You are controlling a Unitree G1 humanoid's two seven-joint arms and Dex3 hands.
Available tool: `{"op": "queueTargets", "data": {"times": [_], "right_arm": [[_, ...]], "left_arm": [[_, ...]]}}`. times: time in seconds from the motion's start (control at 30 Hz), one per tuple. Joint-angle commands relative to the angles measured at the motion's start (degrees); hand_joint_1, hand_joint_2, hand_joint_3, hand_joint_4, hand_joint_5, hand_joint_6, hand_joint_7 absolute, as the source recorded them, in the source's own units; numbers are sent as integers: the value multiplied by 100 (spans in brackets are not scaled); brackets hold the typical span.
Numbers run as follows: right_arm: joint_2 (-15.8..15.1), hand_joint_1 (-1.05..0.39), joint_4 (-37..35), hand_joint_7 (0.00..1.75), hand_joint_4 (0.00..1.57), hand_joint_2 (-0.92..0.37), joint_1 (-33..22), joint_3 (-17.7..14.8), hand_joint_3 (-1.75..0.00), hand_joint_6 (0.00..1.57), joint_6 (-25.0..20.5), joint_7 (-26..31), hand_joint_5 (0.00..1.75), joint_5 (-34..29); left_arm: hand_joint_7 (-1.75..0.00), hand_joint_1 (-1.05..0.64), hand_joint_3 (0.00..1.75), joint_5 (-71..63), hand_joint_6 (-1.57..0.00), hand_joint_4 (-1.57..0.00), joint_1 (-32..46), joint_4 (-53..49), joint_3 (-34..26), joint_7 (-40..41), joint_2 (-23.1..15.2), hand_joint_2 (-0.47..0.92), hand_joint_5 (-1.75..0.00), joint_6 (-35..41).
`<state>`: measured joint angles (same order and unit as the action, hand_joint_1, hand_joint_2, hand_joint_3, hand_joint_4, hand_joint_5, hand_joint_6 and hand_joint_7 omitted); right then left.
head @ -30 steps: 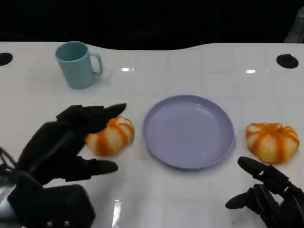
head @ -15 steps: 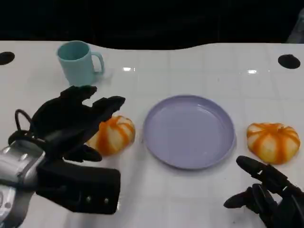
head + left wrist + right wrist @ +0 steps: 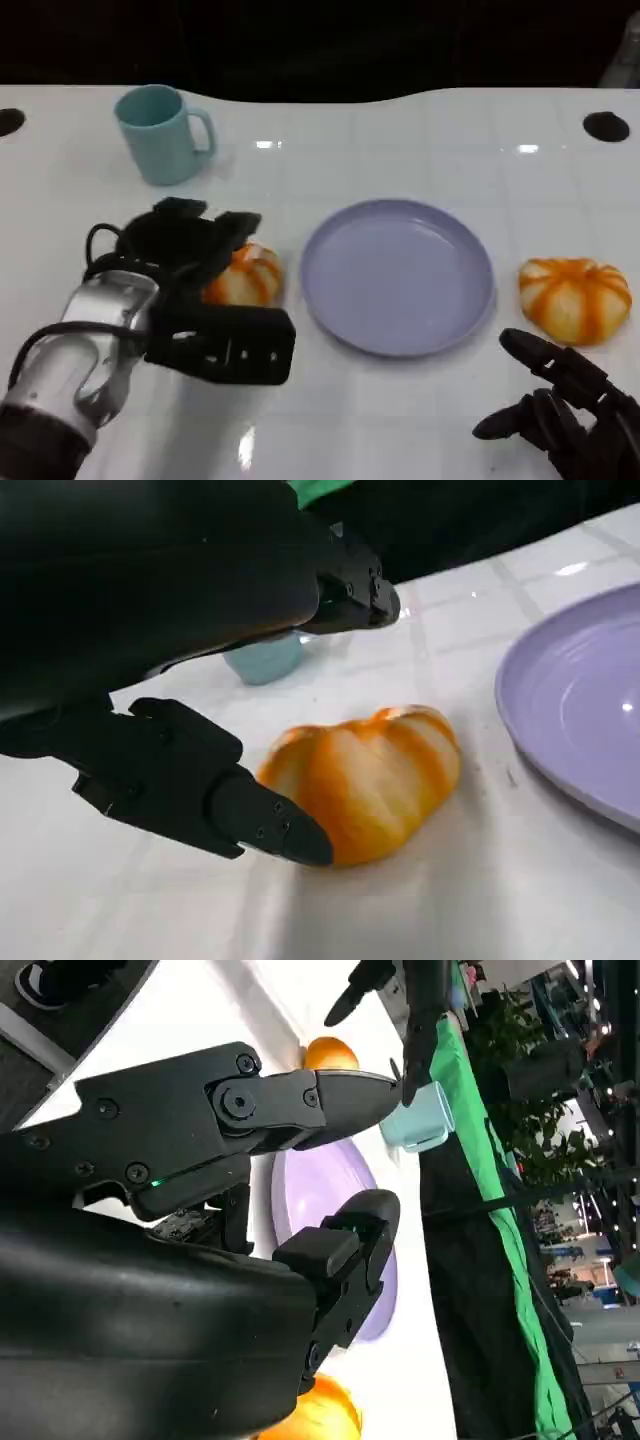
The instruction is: Grasp the bread from the table and place it into the plate.
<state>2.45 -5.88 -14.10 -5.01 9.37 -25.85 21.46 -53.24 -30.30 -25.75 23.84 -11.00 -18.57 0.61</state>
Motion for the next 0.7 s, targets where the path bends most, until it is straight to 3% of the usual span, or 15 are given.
{"op": "queueTargets", "data": {"times": [0.03, 0.1, 0.2, 0.37, 0.7], "right_arm": [[-81, -75, 25, 27, 70, -92, -33, -6, -32, 98, 84, -27, 112, -27], [-82, -75, 25, 27, 70, -92, -33, -5, -33, 98, 86, -27, 112, -26], [-93, -75, 20, 26, 70, -92, -38, -6, -33, 98, 89, -32, 112, -32], [-93, -75, 33, 26, 70, -92, -59, 8, -33, 98, 137, 23, 113, -109], [-79, -75, 113, 27, 70, -92, -87, 6, -32, 98, 26, 8, 112, -29]], "left_arm": [[-1, -42, 0, 176, -15, -4, -443, -858, 124, 225, 157, 74, -15, 84], [0, -42, 0, 226, -15, -4, -497, -958, 171, 282, 156, 75, -14, 70], [-1, -43, 0, 504, -17, -6, -1016, -2044, 186, 438, 521, 73, -14, 34], [-1, -44, 0, 843, -20, -9, -1517, -3036, 260, 396, 743, 73, -12, -104], [-1, -46, 0, 1104, -22, -13, -1865, -3842, 446, 417, 901, 74, -8, -199]]}}
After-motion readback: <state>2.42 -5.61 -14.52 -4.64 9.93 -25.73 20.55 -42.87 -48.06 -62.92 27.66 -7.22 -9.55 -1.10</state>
